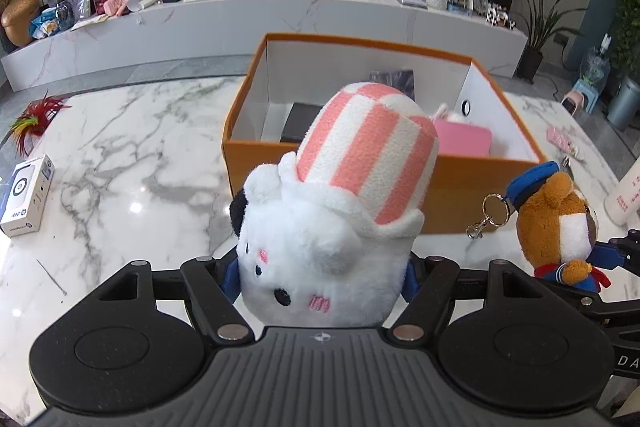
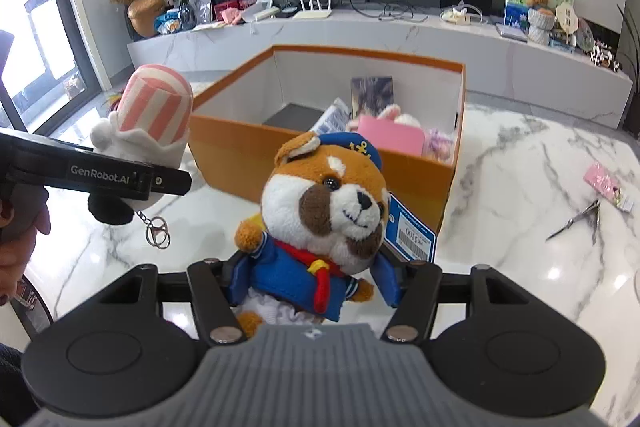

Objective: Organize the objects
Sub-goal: 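Lift the bunny plush and dog plush up toward the orange box, then lower the bunny plush with the left gripper while the right lowers the dog plush into the box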

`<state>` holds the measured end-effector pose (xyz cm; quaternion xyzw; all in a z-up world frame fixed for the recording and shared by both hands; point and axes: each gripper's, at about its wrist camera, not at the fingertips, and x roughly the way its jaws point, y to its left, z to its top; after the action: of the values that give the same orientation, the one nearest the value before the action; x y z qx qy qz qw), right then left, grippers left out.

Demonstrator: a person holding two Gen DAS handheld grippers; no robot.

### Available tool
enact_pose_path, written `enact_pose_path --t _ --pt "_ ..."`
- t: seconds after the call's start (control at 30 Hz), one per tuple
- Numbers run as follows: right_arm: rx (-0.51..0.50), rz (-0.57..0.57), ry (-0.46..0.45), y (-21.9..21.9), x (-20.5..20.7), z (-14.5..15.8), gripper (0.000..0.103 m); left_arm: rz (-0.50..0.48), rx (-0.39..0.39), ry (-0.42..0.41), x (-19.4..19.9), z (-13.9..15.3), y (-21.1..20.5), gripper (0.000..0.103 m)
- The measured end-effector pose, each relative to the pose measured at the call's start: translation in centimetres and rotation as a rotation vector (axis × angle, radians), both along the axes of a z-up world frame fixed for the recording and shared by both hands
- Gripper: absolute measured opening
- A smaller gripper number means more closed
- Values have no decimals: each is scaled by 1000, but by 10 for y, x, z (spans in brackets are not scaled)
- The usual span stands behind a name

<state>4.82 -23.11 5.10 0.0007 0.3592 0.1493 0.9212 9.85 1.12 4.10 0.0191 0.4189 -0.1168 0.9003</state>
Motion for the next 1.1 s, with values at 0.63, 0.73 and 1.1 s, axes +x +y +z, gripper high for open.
enact_pose_path --t 0.63,0.73,1.1 --pt "-5 -14 -117 2 -3 37 63 36 -30 -119 9 32 -4 83" --pt "5 -27 -139 -1 4 46 63 34 -35 -136 14 40 -8 83" --pt "44 -74 -198 -8 48 72 63 35 -64 -180 51 59 -16 83"
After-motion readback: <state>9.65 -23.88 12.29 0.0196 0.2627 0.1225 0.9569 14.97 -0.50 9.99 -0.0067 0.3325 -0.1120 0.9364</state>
